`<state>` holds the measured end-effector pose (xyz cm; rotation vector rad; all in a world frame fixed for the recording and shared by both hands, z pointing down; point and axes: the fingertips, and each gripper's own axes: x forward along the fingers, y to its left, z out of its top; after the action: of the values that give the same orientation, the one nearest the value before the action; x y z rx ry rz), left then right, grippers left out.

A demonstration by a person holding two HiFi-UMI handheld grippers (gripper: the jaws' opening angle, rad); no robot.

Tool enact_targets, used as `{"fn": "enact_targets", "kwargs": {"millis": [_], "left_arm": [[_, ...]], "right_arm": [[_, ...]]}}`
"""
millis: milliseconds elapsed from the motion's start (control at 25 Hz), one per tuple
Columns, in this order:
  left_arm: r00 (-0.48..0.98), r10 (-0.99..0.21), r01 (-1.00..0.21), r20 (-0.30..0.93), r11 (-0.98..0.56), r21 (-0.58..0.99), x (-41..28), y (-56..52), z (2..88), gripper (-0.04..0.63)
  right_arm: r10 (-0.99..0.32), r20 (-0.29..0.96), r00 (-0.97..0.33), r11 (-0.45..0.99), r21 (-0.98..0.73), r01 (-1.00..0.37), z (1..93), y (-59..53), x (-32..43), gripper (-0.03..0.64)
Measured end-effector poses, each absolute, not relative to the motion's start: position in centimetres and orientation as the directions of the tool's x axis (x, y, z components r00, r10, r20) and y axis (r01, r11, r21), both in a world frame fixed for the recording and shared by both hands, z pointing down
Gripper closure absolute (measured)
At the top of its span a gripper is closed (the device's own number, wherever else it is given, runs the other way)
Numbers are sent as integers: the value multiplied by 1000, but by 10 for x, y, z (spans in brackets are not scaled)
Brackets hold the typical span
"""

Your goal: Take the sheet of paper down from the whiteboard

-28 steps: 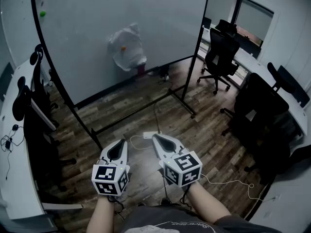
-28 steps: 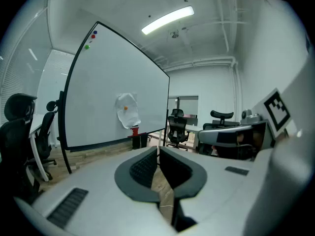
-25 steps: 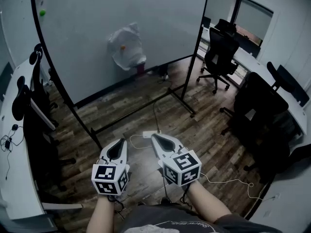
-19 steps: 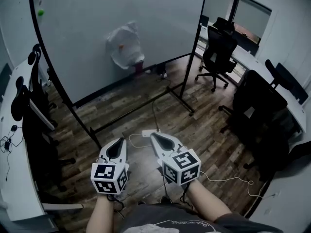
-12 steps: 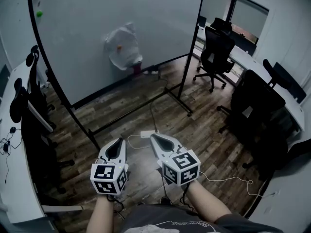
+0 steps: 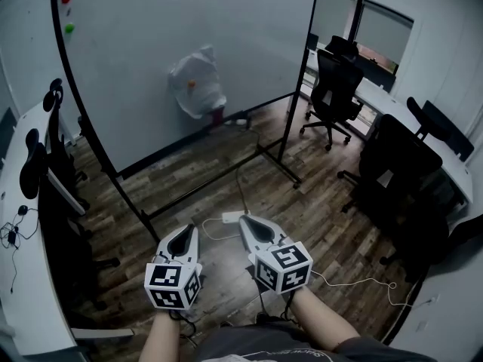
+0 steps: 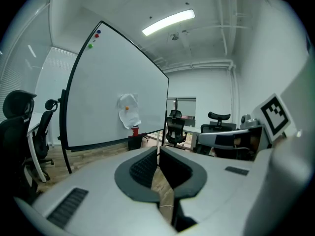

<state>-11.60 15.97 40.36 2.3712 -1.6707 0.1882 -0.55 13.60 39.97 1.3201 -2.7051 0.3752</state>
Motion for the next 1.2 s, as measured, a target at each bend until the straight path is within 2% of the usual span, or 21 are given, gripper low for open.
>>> {"fn": "enact_targets", "kwargs": {"millis": [480, 1200], "left_arm": [[337, -909, -941, 244, -316, 122, -126, 134, 414, 568], [202, -945, -979, 257, -191, 67, -112, -44, 405, 568]], "right_arm": [[-786, 190, -588, 553, -209, -806, 409, 108, 3, 594], [-698, 172, -695, 649, -256, -716, 408, -97, 19, 594]]}}
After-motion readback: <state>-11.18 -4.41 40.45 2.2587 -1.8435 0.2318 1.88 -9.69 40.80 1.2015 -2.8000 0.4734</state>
